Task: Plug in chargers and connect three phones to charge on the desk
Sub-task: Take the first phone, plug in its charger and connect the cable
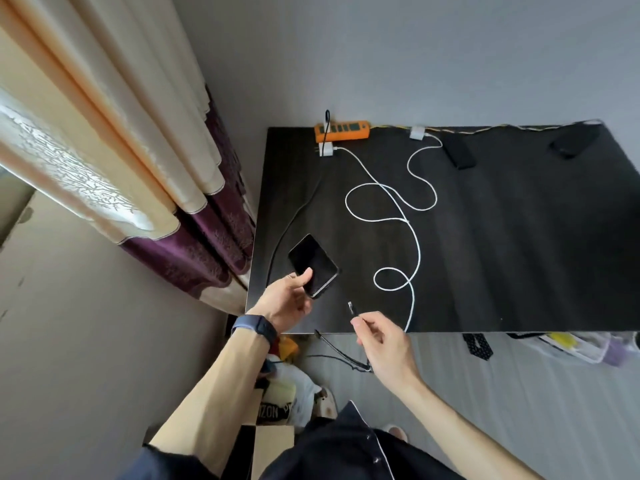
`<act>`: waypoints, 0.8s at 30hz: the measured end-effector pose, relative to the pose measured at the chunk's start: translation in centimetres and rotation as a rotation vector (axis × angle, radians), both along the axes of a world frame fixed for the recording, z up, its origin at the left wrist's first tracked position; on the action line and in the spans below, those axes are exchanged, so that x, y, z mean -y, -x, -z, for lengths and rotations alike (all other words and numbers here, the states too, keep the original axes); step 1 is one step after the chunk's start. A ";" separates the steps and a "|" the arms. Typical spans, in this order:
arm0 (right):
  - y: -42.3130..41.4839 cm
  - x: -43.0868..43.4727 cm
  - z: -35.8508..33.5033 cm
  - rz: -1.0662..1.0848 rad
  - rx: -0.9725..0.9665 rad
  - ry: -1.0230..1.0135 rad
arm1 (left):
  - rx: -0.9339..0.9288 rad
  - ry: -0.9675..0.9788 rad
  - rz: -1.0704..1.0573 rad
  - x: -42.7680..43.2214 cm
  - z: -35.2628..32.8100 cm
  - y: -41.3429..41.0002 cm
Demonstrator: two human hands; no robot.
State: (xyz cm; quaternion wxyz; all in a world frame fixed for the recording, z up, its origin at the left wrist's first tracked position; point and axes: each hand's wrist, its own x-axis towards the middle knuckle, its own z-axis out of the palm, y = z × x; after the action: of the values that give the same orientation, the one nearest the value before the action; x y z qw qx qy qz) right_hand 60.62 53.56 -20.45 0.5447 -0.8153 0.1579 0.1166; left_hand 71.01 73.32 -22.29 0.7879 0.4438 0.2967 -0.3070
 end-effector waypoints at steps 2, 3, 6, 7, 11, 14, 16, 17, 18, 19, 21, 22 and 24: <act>-0.2 0.3 -0.4 0.028 0.032 0.018 | -0.004 -0.022 -0.004 0.7 -0.3 0.2; -0.4 0.4 -0.8 0.041 0.059 0.028 | -0.012 -0.008 0.004 1.0 -0.7 0.3; -0.7 0.1 -1.8 0.049 0.117 0.021 | -0.003 0.009 0.043 1.9 -1.5 0.9; -0.7 0.0 -2.0 0.049 0.124 0.019 | 0.005 0.008 0.058 2.1 -1.6 1.0; -0.5 -0.5 -2.4 0.064 0.131 0.000 | 0.037 0.017 0.090 2.8 -2.3 1.7; -0.3 -0.5 -2.6 0.073 0.154 -0.013 | 0.049 0.037 0.092 2.7 -2.7 1.9; -0.1 -0.4 -2.7 0.069 0.165 -0.028 | 0.059 0.030 0.088 2.6 -2.8 2.1; 0.0 -0.4 -2.8 0.068 0.168 -0.036 | 0.066 0.024 0.088 2.6 -3.0 2.2; 0.1 -0.3 -2.8 0.065 0.170 -0.039 | 0.075 0.016 0.088 2.5 -3.0 2.3; 0.2 -0.2 -2.9 0.061 0.167 -0.037 | 0.082 0.010 0.090 2.6 -3.1 2.5; 0.4 -0.1 -2.9 0.049 0.150 -0.032 | 0.097 0.010 0.094 2.7 -3.2 3.0; 0.5 0.0 -2.9 0.042 0.141 -0.031 | 0.106 0.012 0.097 2.8 -3.2 3.2; 0.7 0.1 -2.8 0.038 0.121 -0.030 | 0.120 0.002 0.101 2.9 -3.4 3.7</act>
State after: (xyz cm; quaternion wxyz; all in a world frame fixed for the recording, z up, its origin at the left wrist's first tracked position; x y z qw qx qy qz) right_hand 59.92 53.45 -17.65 0.5676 -0.8095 0.1382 0.0590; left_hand 67.32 70.42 -18.91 0.7882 0.4750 0.2256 -0.3196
